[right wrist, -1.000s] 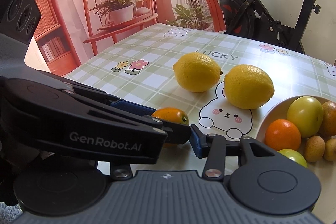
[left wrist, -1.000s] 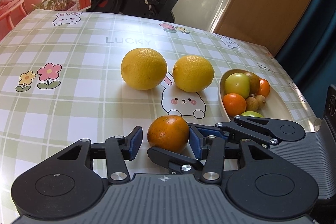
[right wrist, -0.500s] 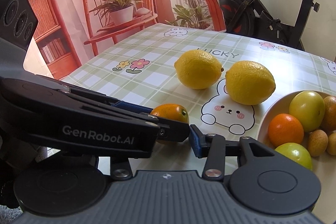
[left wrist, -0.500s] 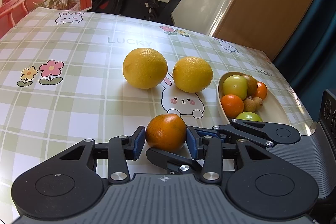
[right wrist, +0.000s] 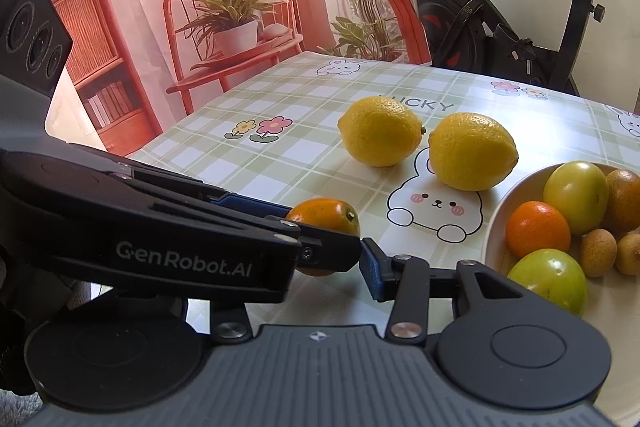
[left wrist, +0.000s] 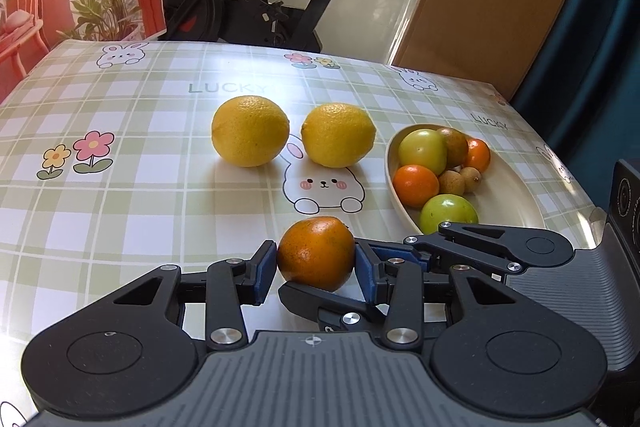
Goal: Organize fruits
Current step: 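Carry the large orange onto the cream plate and open the left gripper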
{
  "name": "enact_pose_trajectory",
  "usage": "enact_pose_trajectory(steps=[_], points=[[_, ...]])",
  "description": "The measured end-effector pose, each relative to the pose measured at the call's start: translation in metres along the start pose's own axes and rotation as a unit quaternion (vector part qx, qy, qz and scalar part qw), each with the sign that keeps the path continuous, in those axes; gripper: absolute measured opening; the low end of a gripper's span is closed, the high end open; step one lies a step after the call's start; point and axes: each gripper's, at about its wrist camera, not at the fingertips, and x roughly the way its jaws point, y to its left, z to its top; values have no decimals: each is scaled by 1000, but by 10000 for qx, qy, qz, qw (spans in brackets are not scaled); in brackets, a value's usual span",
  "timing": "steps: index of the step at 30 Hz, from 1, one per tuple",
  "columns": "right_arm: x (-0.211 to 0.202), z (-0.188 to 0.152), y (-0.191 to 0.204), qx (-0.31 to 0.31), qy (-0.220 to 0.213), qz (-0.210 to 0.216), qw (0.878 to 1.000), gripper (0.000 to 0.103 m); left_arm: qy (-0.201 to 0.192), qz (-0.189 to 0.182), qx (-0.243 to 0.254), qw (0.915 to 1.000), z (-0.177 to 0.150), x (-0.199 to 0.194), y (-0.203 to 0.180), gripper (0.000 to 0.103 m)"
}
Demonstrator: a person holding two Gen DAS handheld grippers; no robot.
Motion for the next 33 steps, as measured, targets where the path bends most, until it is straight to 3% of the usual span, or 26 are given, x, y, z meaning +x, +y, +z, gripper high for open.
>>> enact_pose_trajectory(steps=[15, 23, 33], points=[[-79, -16, -33, 512, -879, -475, 9937, 45, -262, -225, 574, 9978, 15, -1, -85, 45], [-108, -25, -73, 1000, -1157, -843, 9846, 46, -111, -474, 779, 9958, 26, 26, -124, 45], [-117, -37, -122, 1438, -1121, -1414, 9730, 45, 257, -792, 769, 9936, 40, 79, -158, 46]])
